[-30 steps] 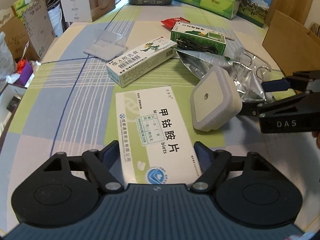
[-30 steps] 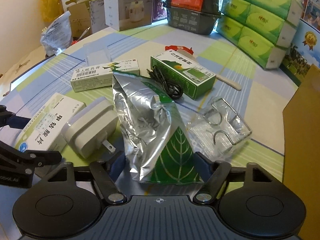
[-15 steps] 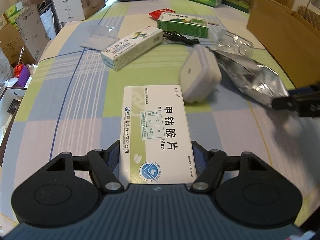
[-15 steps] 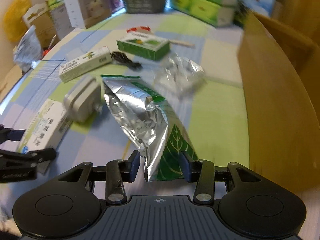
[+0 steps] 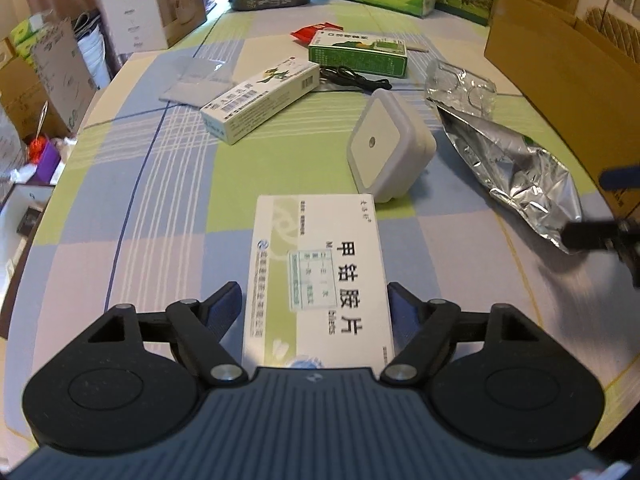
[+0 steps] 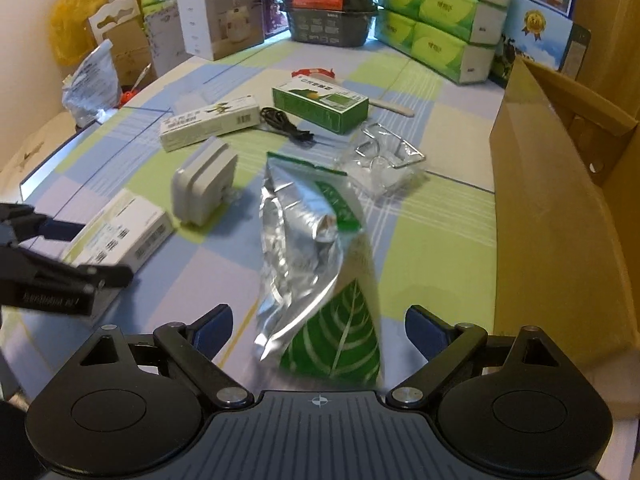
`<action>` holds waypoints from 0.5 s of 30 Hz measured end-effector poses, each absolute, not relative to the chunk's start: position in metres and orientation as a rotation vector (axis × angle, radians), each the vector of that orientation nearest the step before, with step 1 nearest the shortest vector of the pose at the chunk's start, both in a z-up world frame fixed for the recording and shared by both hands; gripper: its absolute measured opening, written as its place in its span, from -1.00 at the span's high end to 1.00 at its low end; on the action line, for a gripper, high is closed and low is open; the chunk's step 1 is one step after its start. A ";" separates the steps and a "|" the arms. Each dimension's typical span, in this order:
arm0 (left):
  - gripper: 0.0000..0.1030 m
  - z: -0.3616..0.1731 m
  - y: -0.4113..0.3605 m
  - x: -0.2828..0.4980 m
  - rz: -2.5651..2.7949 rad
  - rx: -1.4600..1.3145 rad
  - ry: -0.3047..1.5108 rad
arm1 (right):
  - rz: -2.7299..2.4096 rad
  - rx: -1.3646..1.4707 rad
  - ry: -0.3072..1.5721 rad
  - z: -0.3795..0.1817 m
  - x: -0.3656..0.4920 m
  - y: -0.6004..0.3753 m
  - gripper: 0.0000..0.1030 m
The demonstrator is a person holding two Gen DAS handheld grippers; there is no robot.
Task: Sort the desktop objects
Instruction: 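Release medicine box into cardboard box with left tool while right tool holds tea bag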
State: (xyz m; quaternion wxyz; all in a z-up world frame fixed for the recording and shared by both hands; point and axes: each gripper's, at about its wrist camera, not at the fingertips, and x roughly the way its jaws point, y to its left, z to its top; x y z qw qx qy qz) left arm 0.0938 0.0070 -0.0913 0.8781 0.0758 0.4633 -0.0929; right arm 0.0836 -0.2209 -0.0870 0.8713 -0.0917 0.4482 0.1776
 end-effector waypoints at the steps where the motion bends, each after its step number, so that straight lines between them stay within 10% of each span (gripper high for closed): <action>1: -0.45 -0.093 0.006 0.095 -0.194 0.166 0.968 | 0.377 -0.194 0.942 -0.090 0.090 -0.220 -0.76; 15: -0.39 -0.095 0.009 0.103 -0.216 0.146 0.957 | 0.392 -0.208 1.006 -0.117 0.127 -0.208 -0.40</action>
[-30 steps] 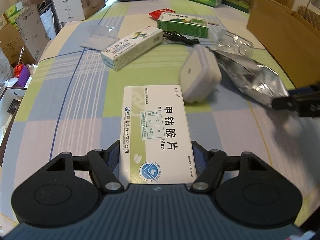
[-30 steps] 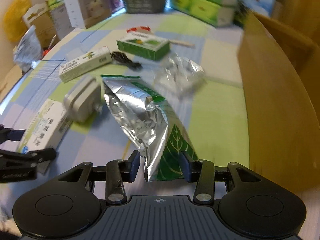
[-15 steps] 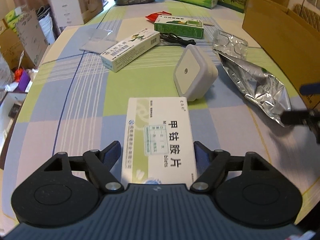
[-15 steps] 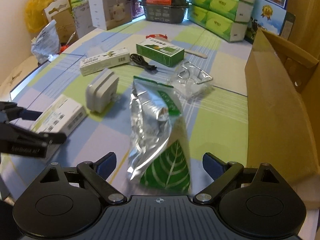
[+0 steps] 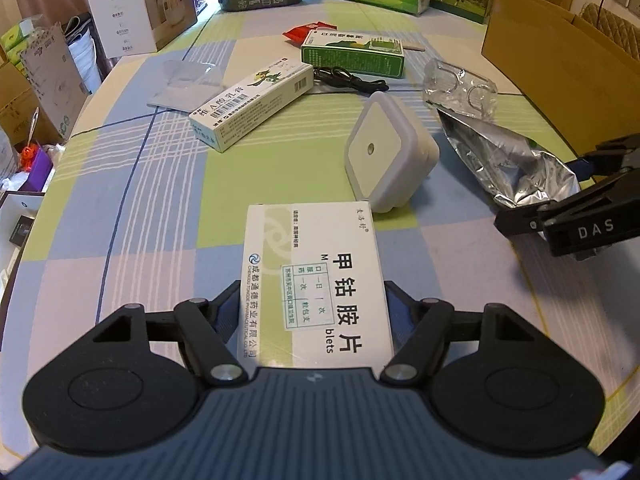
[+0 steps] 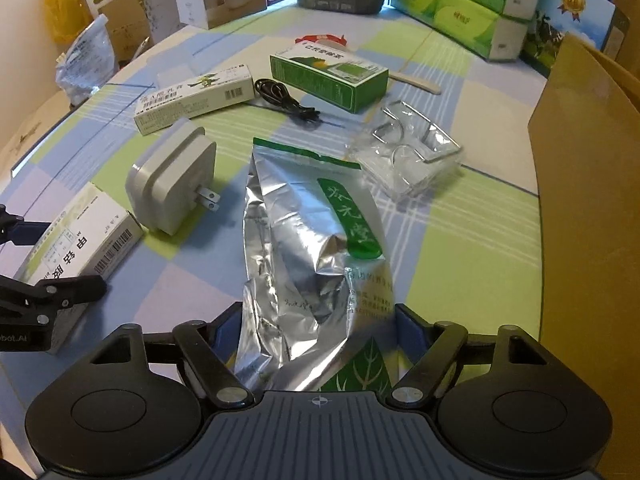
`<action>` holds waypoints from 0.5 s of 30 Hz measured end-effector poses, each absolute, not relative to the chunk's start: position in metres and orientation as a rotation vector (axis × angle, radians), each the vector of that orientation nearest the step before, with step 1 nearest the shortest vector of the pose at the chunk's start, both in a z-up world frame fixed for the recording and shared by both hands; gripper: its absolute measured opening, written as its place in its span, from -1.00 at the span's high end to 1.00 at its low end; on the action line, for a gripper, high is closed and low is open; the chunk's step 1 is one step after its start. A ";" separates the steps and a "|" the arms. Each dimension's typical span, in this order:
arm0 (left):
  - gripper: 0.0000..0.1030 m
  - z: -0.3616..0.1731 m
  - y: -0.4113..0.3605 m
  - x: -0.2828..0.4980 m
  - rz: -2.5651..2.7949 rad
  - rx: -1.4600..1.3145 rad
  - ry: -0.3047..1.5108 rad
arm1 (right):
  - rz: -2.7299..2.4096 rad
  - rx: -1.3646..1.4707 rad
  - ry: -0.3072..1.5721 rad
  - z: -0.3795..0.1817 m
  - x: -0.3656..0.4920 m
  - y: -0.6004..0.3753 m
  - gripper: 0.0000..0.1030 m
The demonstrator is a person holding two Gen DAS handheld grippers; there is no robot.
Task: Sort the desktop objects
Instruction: 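Release medicine box into cardboard box with left tool while right tool holds tea bag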
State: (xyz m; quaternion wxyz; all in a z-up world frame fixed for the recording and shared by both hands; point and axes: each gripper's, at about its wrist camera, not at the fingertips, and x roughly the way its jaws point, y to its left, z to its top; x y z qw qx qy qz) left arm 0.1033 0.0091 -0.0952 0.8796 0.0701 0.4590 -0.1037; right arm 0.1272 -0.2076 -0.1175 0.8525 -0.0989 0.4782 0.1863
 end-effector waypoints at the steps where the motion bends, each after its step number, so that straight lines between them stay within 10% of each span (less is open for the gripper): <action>1: -0.41 -0.096 0.010 0.103 -0.213 0.142 0.953 | 0.385 -0.205 1.000 -0.117 0.126 -0.208 -0.29; 15: -0.30 -0.081 0.010 0.089 -0.200 0.150 0.953 | 0.318 -0.133 0.940 -0.094 0.089 -0.219 0.13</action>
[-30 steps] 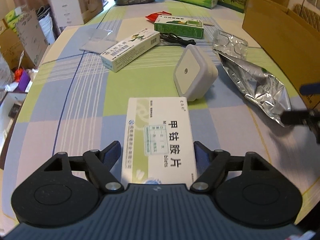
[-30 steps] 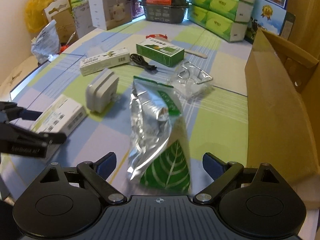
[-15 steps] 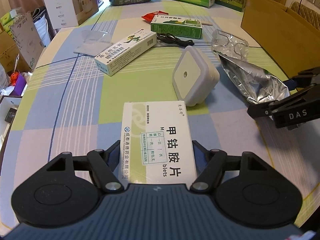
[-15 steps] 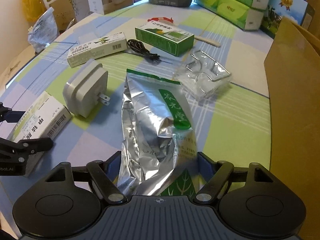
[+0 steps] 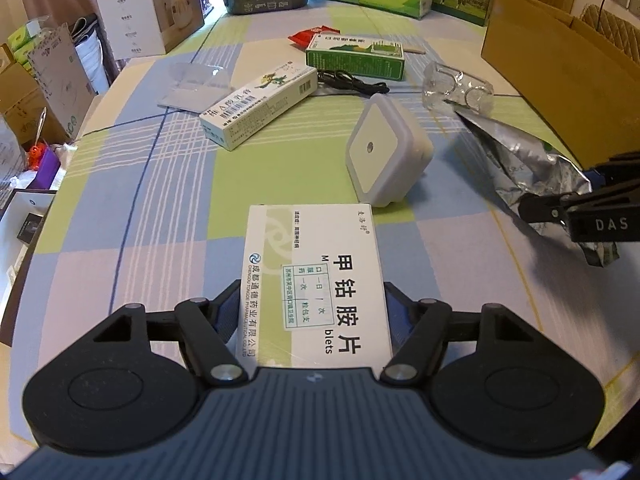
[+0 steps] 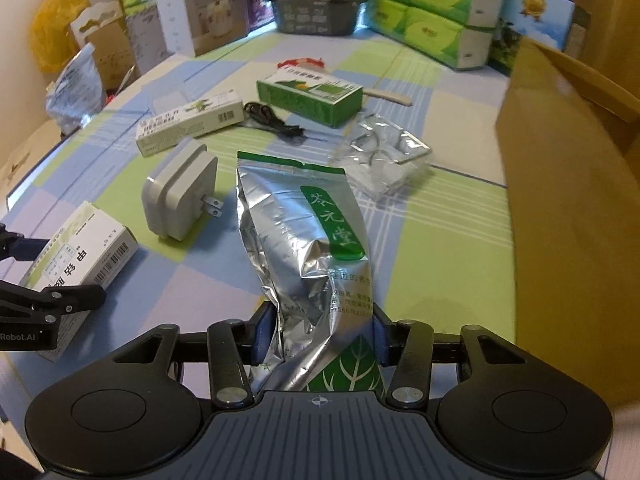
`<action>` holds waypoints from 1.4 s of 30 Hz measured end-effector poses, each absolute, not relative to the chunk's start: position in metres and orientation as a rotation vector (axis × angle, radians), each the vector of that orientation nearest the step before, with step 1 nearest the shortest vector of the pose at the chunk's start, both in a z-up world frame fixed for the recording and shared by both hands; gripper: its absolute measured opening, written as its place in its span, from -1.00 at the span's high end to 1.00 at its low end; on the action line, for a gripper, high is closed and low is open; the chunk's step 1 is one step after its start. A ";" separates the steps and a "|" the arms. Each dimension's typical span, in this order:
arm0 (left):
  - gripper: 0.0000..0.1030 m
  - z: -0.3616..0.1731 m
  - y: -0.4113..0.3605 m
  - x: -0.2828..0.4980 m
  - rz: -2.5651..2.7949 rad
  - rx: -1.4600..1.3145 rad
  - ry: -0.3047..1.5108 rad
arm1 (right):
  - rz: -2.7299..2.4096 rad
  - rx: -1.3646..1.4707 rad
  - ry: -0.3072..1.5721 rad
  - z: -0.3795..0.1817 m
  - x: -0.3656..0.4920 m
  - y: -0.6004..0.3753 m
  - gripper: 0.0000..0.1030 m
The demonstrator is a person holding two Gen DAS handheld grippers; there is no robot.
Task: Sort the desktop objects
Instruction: 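Release medicine box into cardboard box with left tool while right tool holds tea bag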
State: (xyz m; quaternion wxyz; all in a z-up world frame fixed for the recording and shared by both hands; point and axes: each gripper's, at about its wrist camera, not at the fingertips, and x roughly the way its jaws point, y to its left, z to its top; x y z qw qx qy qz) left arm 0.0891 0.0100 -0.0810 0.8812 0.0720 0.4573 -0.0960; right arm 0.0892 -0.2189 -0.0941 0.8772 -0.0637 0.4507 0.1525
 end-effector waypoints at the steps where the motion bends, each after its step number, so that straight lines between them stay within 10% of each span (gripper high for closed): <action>1: -0.30 -0.078 0.009 0.087 -0.199 0.150 0.948 | 0.310 -0.121 0.936 -0.091 0.085 -0.220 0.13; 25: -0.30 0.064 -0.119 0.069 -0.437 0.197 0.752 | 0.121 0.031 0.692 0.081 0.011 -0.334 0.13; 42: -0.31 0.074 -0.263 0.096 -0.614 0.188 0.762 | -0.036 0.054 0.733 0.072 0.032 -0.459 0.12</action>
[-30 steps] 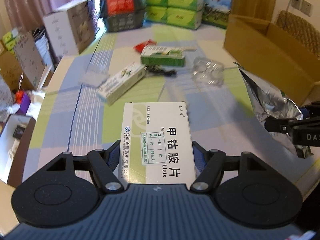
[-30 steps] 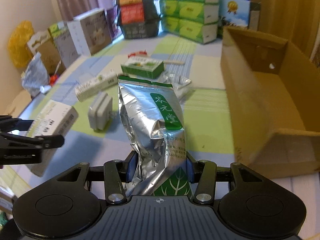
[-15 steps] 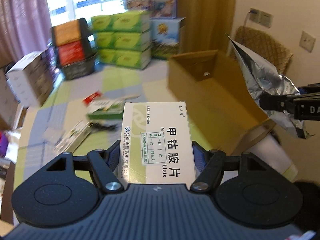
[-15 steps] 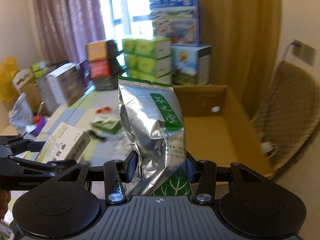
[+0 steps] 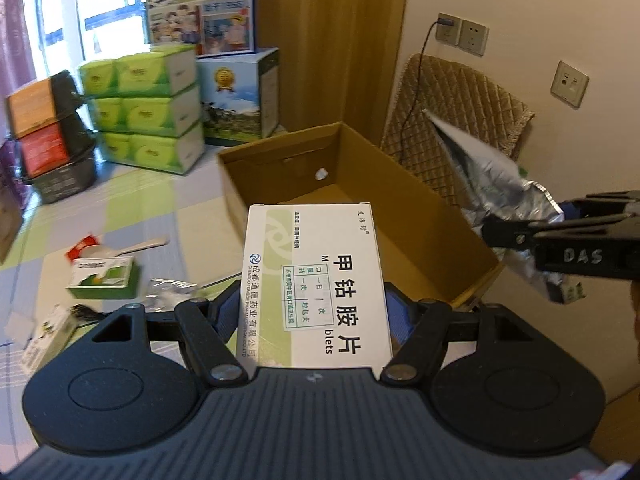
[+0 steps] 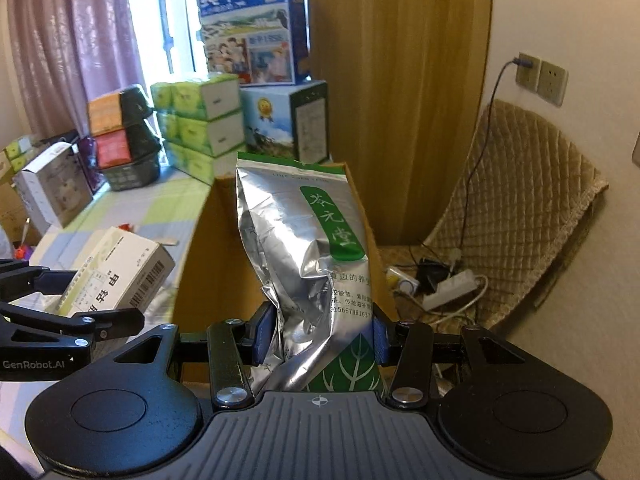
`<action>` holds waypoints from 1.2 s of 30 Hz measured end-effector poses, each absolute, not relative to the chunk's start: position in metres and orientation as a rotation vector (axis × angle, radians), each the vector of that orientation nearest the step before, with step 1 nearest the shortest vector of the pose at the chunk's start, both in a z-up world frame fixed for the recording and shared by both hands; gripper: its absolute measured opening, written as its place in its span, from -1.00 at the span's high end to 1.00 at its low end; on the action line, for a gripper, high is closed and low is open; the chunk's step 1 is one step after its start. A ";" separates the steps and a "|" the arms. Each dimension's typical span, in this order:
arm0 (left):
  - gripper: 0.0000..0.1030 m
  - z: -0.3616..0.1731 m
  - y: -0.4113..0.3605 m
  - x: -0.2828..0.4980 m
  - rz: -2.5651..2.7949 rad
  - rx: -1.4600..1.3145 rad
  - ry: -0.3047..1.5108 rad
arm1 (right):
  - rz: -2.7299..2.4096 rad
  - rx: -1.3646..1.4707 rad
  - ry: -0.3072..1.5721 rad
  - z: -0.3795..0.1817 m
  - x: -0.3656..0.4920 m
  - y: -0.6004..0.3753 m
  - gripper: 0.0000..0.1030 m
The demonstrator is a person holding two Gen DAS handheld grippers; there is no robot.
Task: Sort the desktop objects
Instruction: 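Release medicine box into cardboard box with left tool while right tool holds tea bag, then lower the tea bag into the cardboard box and open the right tool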
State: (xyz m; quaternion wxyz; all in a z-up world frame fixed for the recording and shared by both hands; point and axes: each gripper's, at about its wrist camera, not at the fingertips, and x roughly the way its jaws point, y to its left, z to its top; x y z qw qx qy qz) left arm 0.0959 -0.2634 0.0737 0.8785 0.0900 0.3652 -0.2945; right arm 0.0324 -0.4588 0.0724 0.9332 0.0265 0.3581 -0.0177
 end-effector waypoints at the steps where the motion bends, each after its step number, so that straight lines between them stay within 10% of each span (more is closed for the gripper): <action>1: -0.31 0.072 -0.268 0.098 -0.617 0.185 0.765 | -0.035 0.057 0.739 0.069 0.035 -0.461 0.12; 30: -0.47 0.038 -0.284 0.145 -0.600 0.130 0.796 | -0.014 0.137 0.817 0.025 0.107 -0.482 0.11; 36: -0.49 0.047 -0.259 0.138 -0.566 0.102 0.783 | 0.022 0.188 0.763 0.033 0.103 -0.474 -0.22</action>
